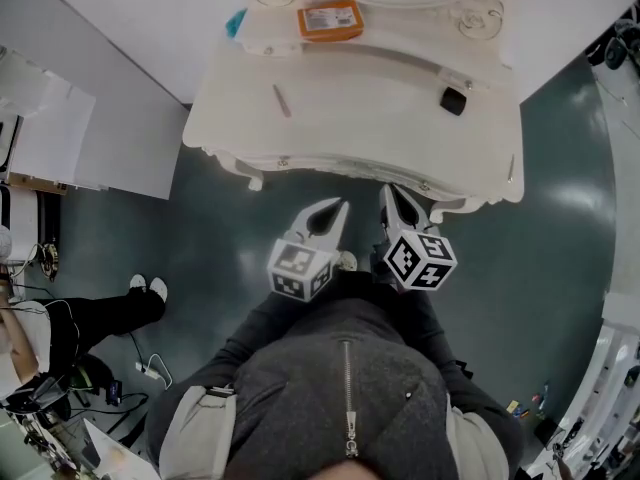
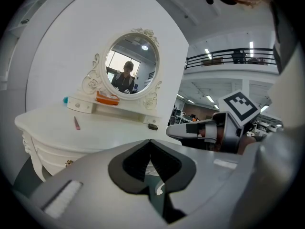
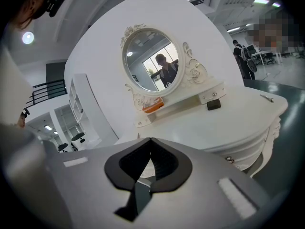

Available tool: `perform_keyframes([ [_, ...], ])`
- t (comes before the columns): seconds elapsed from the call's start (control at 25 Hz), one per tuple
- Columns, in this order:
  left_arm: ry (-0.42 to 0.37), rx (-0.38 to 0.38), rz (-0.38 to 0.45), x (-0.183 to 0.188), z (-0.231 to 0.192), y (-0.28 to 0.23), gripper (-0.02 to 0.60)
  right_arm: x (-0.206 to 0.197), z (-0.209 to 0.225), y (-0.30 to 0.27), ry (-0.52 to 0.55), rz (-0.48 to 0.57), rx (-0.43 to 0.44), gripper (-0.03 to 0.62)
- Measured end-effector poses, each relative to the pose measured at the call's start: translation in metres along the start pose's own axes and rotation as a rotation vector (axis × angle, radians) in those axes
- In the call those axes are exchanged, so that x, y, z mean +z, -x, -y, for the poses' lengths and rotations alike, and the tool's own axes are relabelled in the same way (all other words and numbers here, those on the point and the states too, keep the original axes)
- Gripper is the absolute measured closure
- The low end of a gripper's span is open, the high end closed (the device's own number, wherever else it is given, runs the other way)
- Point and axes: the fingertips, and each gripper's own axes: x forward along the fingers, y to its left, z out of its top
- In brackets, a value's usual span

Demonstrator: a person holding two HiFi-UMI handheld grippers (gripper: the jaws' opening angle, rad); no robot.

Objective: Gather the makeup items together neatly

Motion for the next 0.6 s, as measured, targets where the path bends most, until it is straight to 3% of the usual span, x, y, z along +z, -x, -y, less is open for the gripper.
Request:
perform_keyframes([
  [0.6,-0.018,-0.031,-0.024,0.003,0.005,-0.015,0.571,-0.002,0.007,-0.011,-0.056,-0.009,0.012,0.591],
])
